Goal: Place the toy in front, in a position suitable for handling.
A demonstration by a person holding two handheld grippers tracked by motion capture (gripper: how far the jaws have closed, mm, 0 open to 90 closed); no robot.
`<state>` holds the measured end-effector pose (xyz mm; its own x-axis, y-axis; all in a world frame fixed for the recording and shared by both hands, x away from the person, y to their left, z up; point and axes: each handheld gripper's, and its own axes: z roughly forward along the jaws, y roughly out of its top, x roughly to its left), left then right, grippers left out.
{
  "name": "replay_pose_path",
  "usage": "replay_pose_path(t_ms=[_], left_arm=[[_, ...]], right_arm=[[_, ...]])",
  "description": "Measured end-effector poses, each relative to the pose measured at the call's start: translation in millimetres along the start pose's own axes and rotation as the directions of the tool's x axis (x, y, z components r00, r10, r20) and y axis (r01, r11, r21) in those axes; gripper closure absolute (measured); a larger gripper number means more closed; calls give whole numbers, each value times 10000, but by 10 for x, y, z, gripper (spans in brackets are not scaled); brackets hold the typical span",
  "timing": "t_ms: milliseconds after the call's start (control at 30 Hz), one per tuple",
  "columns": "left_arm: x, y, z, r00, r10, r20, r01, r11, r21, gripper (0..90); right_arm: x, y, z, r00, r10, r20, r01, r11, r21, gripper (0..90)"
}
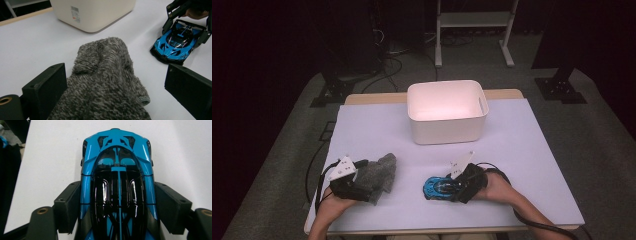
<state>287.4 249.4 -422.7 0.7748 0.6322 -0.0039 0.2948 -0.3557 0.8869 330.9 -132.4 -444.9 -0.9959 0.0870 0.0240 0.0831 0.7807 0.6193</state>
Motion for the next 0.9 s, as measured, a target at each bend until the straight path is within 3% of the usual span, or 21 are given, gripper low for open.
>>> replay_pose_path(t_ms=[67, 167, 333, 400, 600, 633, 767, 867, 900], left_arm=[[-5, 0, 5, 10000, 79, 6, -80, 9999, 84, 43], [-6, 2, 7, 9999, 97, 37, -97, 9999, 107, 51], [-6, 4, 12, 9999, 158, 14, -159, 9996, 233, 64], [-1, 2, 19, 9998, 144, 102, -147, 9995, 288, 105], [15, 16, 52, 9997, 102, 209, -110, 9992, 390, 150], [19, 23, 65, 9995, 198, 253, -209, 9987, 463, 163], [45, 19, 109, 9995, 269, 165, -282, 9962, 821, 250], [46, 7, 135, 9985, 520, 152, -534, 9923, 1118, 422], [37, -2, 165, 9970, 773, 68, -774, 9844, 1581, 499]], right_arm=[[-22, -10, -16, 9997, 183, -161, -186, 9996, -224, 223], [-33, -23, -102, 9992, 399, -11, -398, 9973, -613, 181], [0, -100, -241, 9981, 546, 280, -524, 9959, -741, 183], [24, -250, -382, 9948, 941, 398, -889, 9892, -1163, 182], [60, -510, -533, 9876, 1466, 563, -1374, 9803, -1419, 180], [70, -595, -576, 9829, 1755, 562, -1645, 9730, -1620, 181], [64, -673, -632, 9772, 2040, 597, -1890, 9624, -1949, 180], [59, -673, -629, 9769, 2052, 596, -1896, 9610, -2016, 180], [57, -658, -600, 9789, 1955, 601, -1812, 9652, -1885, 180]])
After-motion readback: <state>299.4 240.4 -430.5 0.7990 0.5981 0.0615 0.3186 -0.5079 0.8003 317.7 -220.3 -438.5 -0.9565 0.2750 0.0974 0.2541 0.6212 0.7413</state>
